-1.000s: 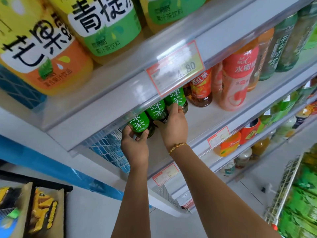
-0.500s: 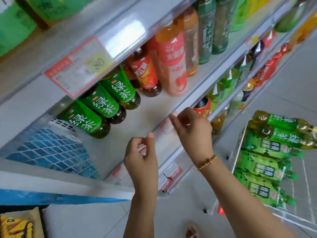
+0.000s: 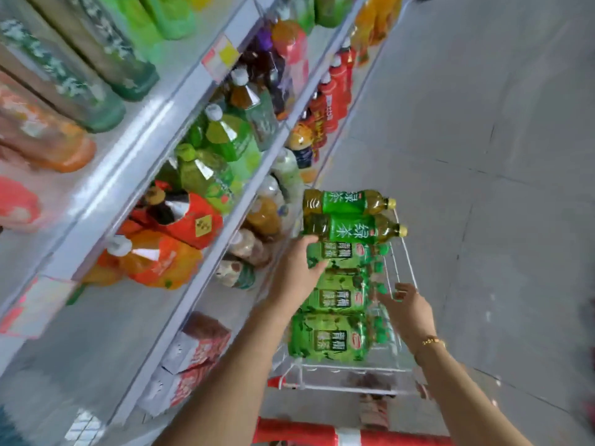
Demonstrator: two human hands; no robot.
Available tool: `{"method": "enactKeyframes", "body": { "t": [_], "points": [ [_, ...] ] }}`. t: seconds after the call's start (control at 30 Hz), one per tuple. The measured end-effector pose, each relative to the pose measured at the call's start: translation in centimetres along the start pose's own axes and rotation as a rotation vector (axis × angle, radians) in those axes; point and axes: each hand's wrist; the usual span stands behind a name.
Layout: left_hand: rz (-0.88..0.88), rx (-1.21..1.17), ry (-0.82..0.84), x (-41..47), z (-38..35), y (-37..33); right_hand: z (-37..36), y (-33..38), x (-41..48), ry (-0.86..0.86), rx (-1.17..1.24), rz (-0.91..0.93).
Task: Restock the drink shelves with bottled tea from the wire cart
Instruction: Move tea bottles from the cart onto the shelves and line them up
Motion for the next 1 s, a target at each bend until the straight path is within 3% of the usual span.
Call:
{"method": "enactKeyframes", "body": {
  "t": [0.07,0.13,0.27,0.33,0.43,0.57,0.7,0.8,0.93,1.0],
  "points": [
    [-0.052,0.125,-0.016,3.8,-0.1,-1.8,0.4,-0.6,1.8,0.026,0.018,0.003],
    [-0.109,0.205,0.076,7.2,-0.5,-3.5,0.4,-0.5,3.4,0.05,0.08,0.034],
    [-0.147,0.5,0.289,10.9,-2.6,-4.9,1.1,0.9,7.4,0.082,0.554,-0.012],
    [-0.114,0.609,0.264,11.6,-3.5,-4.6,1.3,1.9,9.1,0.133,0.811,-0.043],
    [-0.069,0.729,0.238,11.9,-4.4,-3.7,1.6,3.9,10.4,0.204,0.899,-0.018],
    [0.067,0.569,0.309,10.3,-5.0,-2.9,1.4,5.2,11.1,0.241,0.987,-0.077],
    [0.171,0.248,0.171,7.3,-4.1,-2.1,1.1,5.8,10.8,0.21,1.121,-0.095],
    [0.201,0.045,0.054,5.4,-1.5,-2.0,1.0,7.5,11.2,0.157,1.028,-0.079],
    [0.258,-0.082,-0.102,5.2,3.0,-1.8,1.2,11.0,13.2,0.164,0.96,-0.153],
    [0.293,-0.145,-0.171,5.5,4.8,-1.5,1.3,12.5,14.2,0.192,1.04,-0.211]
  ]
}}
Point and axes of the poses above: each hand's wrist, its own x-axis towards the middle knuckle, its own z-axis out of the back of the hand, y = z × x, and after that the axes turned 9 degrees about y, right-handed
